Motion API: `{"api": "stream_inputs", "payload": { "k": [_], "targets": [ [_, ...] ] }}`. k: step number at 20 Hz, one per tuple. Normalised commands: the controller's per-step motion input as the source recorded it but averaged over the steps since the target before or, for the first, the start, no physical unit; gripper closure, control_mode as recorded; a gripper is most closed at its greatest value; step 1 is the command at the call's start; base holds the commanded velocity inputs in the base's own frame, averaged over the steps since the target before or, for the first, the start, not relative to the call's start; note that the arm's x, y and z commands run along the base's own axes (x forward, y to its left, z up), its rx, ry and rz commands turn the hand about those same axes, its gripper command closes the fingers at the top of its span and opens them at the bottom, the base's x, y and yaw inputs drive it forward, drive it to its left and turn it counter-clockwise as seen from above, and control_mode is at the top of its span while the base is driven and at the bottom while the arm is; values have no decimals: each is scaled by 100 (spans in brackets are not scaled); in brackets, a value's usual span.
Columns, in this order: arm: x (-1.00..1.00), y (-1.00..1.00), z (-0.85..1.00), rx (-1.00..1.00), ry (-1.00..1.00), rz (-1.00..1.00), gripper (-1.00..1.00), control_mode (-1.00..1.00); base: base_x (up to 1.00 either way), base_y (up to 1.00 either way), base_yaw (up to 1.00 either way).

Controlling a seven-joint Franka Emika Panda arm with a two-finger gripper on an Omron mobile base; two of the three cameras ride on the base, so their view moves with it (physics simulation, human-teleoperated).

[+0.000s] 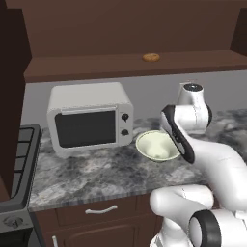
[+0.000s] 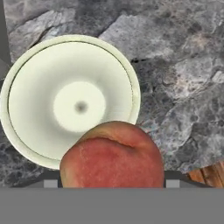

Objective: Pick the peach from the cabinet and place it in the bowl. Then pick the bowl and place it in the sink. Then turn on the sink facuet.

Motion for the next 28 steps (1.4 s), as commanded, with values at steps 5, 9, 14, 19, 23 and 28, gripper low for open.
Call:
{"api": "stream_inputs", "payload": {
  "k": [5,9,14,19,23,28],
  "targets": [
    [63,23,-69,0,11,5,100,-100,0,0,0],
    [67,16,-60,0,4,7,100,-100,0,0,0],
    [48,1,-60,0,6,8,100,-100,0,0,0],
    [36,0,-49,2,2,8,100,-100,0,0,0],
    [18,0,-23,0,0,6,-100,-100,0,0,0],
    [9,0,-7,0,0,4,-100,-100,0,0,0]
  ]
}}
